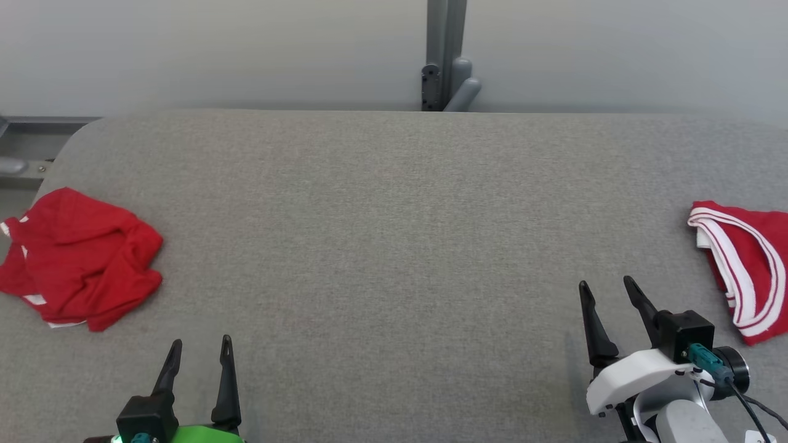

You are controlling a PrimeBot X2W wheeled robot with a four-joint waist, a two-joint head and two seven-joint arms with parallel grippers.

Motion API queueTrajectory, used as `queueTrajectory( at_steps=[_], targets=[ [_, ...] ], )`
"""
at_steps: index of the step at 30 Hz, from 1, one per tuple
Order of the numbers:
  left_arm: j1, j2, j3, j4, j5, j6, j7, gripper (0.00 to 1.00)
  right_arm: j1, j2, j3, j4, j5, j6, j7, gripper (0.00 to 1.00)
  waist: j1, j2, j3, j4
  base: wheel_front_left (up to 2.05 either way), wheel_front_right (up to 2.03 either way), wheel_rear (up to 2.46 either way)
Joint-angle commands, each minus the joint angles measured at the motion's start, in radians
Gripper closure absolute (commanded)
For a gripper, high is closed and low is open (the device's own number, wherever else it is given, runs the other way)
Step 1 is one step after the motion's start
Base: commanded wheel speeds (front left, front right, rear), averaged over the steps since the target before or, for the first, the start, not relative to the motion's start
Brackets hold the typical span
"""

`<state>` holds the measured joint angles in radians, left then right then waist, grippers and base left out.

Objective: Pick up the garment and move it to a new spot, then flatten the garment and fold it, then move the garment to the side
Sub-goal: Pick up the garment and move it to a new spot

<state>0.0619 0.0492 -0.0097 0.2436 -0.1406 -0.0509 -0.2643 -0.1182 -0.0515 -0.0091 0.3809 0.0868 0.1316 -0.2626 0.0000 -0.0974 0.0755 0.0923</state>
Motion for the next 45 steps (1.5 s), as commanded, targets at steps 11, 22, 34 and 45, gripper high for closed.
queueTrajectory(
  at_steps=[11, 22, 34, 45],
  targets=[
    [0.013, 0.003, 0.041, 0.014, 0.01, 0.0, 0.0, 0.0, -0.01, -0.002, 0.053, -0.016, 0.011, -0.002, -0.002, 0.0, 0.0, 0.0, 0.055, 0.353, 0.0, 0.0, 0.0],
    [0.07, 0.002, 0.107, -0.021, -0.053, 0.057, 0.001, 0.0, -0.112, -0.019, 0.219, 0.029, 0.04, -0.002, -0.002, 0.0, 0.0, 0.0, 0.101, 0.459, 0.0, 0.0, 0.0],
    [-0.01, 0.003, 0.103, 0.047, -0.078, -0.015, 0.0, 0.0, -0.1, -0.049, 0.206, 0.007, 0.046, -0.002, -0.002, 0.0, 0.0, 0.0, 0.123, 0.447, 0.0, 0.0, 0.0],
    [-0.36, 0.066, 0.16, 0.239, -0.059, -0.079, 0.0, 0.0, -0.159, -0.138, 0.239, -0.114, 0.018, -0.002, -0.002, 0.0, 0.0, 0.0, 0.29, 0.297, 0.0, 0.0, 0.0]
  ],
)
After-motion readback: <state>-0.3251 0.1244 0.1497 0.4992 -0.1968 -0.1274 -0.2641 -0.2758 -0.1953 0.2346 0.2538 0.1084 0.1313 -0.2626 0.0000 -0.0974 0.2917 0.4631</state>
